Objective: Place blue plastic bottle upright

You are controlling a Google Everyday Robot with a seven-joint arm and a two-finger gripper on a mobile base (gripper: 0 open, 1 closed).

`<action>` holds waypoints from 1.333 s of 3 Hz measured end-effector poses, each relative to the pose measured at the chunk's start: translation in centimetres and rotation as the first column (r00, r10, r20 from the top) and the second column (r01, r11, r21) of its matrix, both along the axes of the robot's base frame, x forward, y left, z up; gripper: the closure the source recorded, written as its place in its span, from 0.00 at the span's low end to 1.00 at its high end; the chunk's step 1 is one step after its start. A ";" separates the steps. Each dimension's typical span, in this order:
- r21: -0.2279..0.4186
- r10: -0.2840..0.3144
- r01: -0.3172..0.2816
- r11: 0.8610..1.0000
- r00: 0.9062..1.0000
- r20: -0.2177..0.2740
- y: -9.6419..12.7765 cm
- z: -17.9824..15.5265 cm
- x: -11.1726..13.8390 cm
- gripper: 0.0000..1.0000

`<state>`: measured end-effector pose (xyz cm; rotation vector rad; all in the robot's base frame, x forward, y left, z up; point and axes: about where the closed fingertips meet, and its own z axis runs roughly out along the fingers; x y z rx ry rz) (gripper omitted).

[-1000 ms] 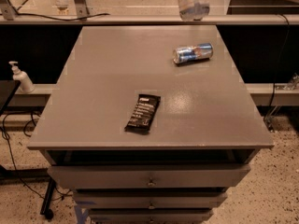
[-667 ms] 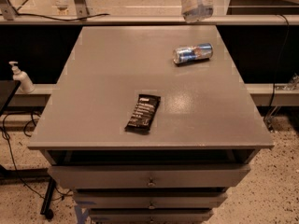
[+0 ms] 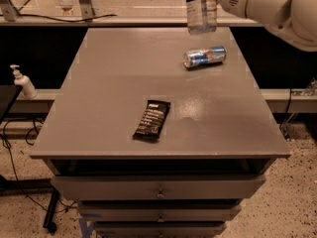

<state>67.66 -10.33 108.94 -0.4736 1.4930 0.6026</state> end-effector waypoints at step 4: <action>0.024 0.173 -0.177 0.984 0.976 0.132 -1.0 -9.6 -5.6 1.00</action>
Offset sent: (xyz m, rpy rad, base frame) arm -0.0431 0.0191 -0.0731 0.0648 -0.1652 0.1829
